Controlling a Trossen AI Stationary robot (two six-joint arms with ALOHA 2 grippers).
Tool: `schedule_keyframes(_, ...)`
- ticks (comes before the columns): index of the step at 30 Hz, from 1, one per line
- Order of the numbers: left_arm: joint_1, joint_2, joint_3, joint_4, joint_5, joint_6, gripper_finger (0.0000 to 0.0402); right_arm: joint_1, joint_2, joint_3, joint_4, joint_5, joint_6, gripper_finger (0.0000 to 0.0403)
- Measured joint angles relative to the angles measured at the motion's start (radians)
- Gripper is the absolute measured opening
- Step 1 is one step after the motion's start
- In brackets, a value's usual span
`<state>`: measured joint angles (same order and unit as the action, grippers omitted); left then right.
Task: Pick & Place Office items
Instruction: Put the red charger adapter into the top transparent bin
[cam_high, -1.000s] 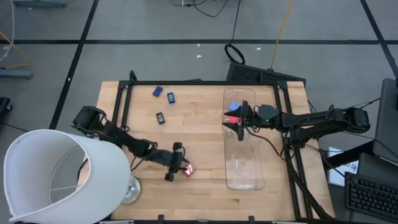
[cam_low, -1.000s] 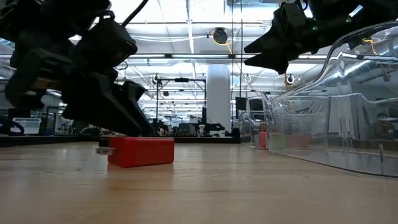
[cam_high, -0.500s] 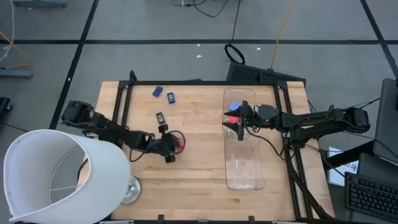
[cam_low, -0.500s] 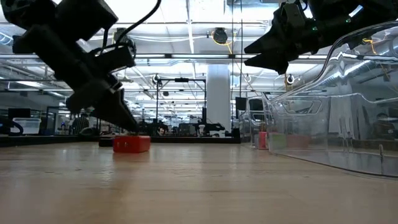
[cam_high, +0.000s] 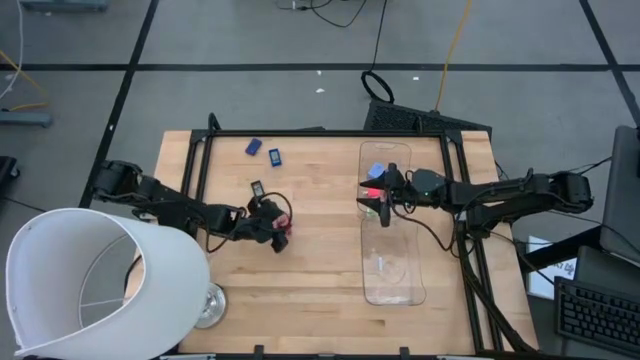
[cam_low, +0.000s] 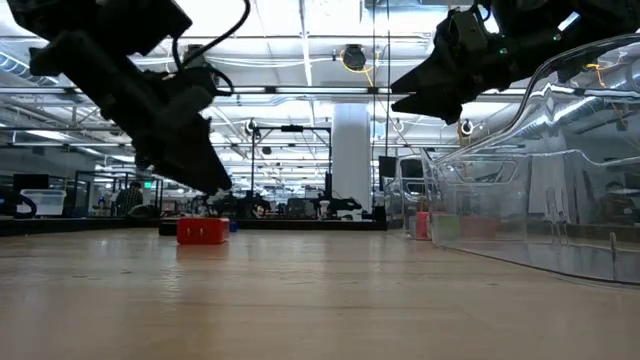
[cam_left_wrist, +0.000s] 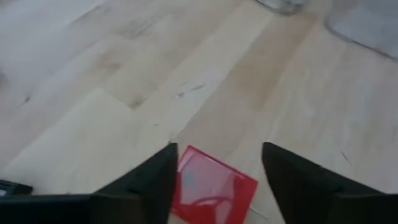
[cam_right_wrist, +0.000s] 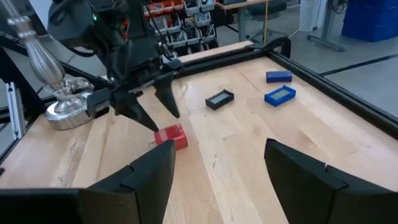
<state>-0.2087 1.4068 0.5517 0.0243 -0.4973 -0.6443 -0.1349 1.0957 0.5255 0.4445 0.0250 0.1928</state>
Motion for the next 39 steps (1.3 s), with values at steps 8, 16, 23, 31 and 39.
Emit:
schedule_keyframes(8, 0.087, 0.095, 0.000, 0.040, 0.043, -0.010, 0.0324, 0.000, 0.007, 0.000, 0.015, 0.000, 0.003, 0.0238)
schedule_keyframes(16, 0.142, 0.129, 0.001, 0.134, 0.398, 0.072, 0.0323, 0.000, 0.007, 0.000, 0.023, 0.000, 0.001, 0.0238)
schedule_keyframes(23, 0.133, 0.120, 0.002, 0.245, 0.501, 0.219, 0.0304, 0.000, 0.007, 0.000, 0.023, 0.000, -0.003, 0.0238)
schedule_keyframes(31, 0.075, 0.121, 0.002, 0.172, 0.497, 0.426, 0.0288, 0.000, 0.007, 0.000, 0.022, 0.000, 0.000, 0.0238)
schedule_keyframes(39, 0.029, 0.118, 0.003, 0.055, 0.279, 0.400, 0.0272, 0.000, 0.007, 0.000, 0.022, 0.000, -0.003, 0.0238)
